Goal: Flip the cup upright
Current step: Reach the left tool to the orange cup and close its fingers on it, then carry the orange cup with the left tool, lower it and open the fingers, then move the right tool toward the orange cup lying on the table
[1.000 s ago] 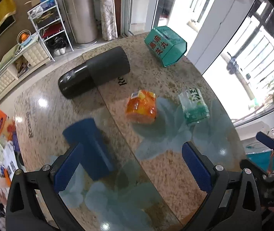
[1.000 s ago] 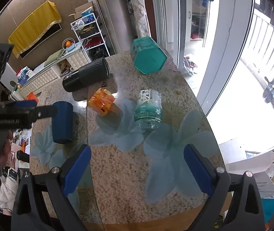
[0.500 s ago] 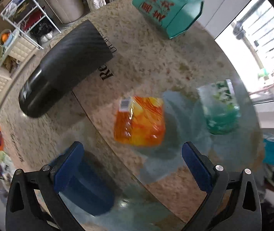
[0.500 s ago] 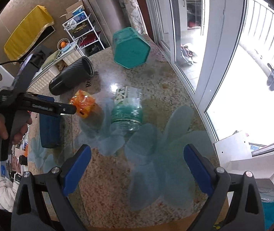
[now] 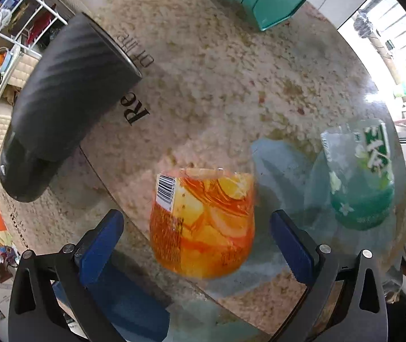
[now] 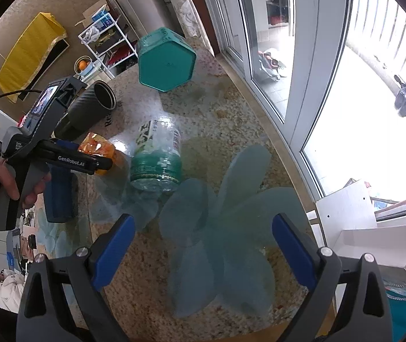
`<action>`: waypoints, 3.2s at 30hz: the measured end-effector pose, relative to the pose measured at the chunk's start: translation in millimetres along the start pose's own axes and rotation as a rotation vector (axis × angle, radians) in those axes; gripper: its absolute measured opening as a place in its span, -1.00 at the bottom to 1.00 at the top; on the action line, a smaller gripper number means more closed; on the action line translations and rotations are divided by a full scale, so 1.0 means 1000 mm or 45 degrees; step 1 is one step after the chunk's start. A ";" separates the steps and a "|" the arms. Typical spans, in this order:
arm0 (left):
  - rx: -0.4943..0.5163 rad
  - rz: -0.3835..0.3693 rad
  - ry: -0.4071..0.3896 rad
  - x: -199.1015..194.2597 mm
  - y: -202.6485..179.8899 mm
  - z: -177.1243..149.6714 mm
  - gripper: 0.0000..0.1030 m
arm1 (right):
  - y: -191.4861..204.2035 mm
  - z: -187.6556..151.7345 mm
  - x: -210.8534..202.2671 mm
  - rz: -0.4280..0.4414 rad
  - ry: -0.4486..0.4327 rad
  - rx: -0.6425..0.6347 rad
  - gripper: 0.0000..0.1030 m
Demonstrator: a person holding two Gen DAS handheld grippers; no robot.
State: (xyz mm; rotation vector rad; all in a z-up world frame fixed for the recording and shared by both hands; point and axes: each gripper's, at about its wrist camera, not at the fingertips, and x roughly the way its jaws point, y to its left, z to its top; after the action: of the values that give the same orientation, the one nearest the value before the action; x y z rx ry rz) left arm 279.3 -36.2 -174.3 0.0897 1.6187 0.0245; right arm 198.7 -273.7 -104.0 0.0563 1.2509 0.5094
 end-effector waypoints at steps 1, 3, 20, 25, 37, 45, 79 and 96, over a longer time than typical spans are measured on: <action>-0.009 -0.008 0.006 0.004 0.001 0.002 0.96 | -0.001 0.001 0.000 -0.001 0.004 0.003 0.88; -0.032 -0.031 0.017 0.010 0.008 0.007 0.75 | -0.004 0.001 0.002 -0.004 0.011 0.011 0.88; -0.228 -0.280 -0.054 0.013 0.033 -0.051 0.37 | 0.004 0.005 -0.005 -0.032 -0.020 0.022 0.88; -0.295 -0.410 -0.150 -0.016 0.038 -0.096 0.37 | 0.017 0.002 -0.023 -0.024 -0.073 -0.006 0.88; -0.439 -0.430 -0.288 -0.043 0.011 -0.167 0.37 | 0.053 -0.032 -0.050 -0.028 -0.111 -0.025 0.88; -0.541 -0.462 -0.212 -0.033 0.005 -0.220 0.37 | 0.062 -0.043 -0.055 -0.034 -0.085 -0.095 0.88; -0.769 -0.460 -0.021 0.042 -0.055 -0.235 0.78 | 0.045 -0.060 -0.030 0.024 0.079 -0.328 0.88; -0.649 -0.455 -0.056 -0.006 -0.032 -0.243 1.00 | 0.048 -0.061 -0.040 0.058 0.039 -0.254 0.88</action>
State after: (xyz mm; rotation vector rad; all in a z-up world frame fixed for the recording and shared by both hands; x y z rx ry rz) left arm 36.2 -58.7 -158.1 -0.5865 1.5204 0.1570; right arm 117.6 -261.6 -73.3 -0.0918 1.2251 0.6744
